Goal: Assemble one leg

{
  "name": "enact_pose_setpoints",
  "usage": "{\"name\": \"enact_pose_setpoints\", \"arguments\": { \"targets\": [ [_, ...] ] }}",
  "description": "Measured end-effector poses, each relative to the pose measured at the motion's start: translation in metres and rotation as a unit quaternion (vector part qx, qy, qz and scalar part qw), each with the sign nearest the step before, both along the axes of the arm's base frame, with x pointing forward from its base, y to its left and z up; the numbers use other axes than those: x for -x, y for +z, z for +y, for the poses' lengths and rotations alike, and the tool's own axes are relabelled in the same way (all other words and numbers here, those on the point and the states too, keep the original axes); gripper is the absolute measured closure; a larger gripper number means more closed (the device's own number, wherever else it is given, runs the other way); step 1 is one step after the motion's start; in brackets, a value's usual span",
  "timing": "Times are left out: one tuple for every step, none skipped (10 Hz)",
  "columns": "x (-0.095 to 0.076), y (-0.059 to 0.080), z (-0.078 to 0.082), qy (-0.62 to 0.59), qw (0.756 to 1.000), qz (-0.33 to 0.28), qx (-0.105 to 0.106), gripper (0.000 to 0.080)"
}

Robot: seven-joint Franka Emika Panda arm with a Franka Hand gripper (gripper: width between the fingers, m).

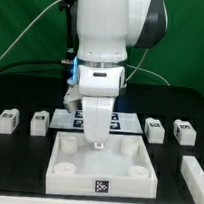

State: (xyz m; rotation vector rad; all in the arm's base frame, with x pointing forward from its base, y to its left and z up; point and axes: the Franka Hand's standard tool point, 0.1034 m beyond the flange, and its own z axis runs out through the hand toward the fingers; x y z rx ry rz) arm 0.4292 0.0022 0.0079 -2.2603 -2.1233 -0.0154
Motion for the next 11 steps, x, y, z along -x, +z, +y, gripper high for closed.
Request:
{"name": "enact_pose_setpoints", "arguments": {
  "targets": [
    [0.000, 0.000, 0.000, 0.000, 1.000, 0.000, 0.000, 0.0719],
    [-0.001, 0.000, 0.000, -0.001, 1.000, -0.002, 0.000, 0.0742],
    [-0.001, 0.000, 0.000, -0.001, 1.000, -0.002, 0.000, 0.0742],
    [-0.001, 0.000, 0.000, -0.001, 1.000, -0.002, 0.000, 0.0742],
    [-0.001, 0.000, 0.000, -0.001, 1.000, -0.002, 0.000, 0.0742],
    [-0.001, 0.000, 0.000, -0.001, 1.000, -0.002, 0.000, 0.0742],
    [-0.001, 0.000, 0.000, -0.001, 1.000, -0.002, 0.000, 0.0742],
    [-0.001, 0.000, 0.000, -0.001, 1.000, -0.002, 0.000, 0.0742],
    [-0.002, 0.000, -0.002, 0.020, 1.000, -0.006, -0.001, 0.0742],
    [-0.007, 0.000, -0.002, 0.040, 0.999, -0.016, -0.003, 0.0742],
    [-0.012, 0.000, 0.006, 0.042, 0.999, -0.023, -0.005, 0.0742]
  ]
}}
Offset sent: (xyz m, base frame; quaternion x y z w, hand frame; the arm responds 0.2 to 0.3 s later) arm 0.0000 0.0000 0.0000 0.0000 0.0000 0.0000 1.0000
